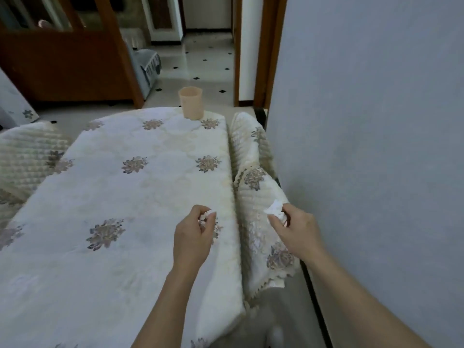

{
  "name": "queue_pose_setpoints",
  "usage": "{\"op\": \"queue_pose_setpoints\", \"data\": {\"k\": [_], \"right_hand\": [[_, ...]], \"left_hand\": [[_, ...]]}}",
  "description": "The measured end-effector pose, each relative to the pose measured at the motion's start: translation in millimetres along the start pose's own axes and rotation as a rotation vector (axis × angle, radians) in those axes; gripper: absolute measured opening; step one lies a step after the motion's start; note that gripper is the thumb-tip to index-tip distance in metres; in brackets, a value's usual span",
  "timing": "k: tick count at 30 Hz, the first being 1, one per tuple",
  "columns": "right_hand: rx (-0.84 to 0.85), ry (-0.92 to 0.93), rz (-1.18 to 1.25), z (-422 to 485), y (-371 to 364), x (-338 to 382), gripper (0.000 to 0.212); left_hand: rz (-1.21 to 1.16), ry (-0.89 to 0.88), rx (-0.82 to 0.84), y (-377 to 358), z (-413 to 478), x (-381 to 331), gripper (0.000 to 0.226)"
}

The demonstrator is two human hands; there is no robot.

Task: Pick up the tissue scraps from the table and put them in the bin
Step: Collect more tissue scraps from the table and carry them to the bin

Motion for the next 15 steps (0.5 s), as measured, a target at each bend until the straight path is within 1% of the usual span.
{"op": "queue_pose_setpoints", "data": {"k": [4, 6, 10, 15], "right_hand": [[-0.07, -0.154, -0.009, -12.2, 18.2, -49.9, 0.027], [-0.088, -0.202, -0.011, -13.2, 23.9, -66.5, 0.029], [-0.099, -0.253, 0.025, -9.5, 29.1, -92.7, 0.032], [-0.097, -0.269, 0.074, 16.1, 28.7, -125.0, 0.032]], "left_hand": [[-0.016, -0.03, 0.112, -46.3, 5.5, -15.4, 0.012], [-0.003, -0.048, 0.143, -63.4, 11.0, -19.6, 0.011], [0.024, -0.058, 0.185, -94.9, 22.1, -22.9, 0.009], [0.028, -0.042, 0.229, -143.3, 46.3, -22.4, 0.01]]}}
Point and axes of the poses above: each hand's wrist, its own z-axis towards the middle knuckle, its own y-axis out of the back of the hand, x = y × z, the point moved 2 cm from there along z, towards the middle knuckle, and after that the axes turned 13 degrees about -z, right-handed, at the moved point
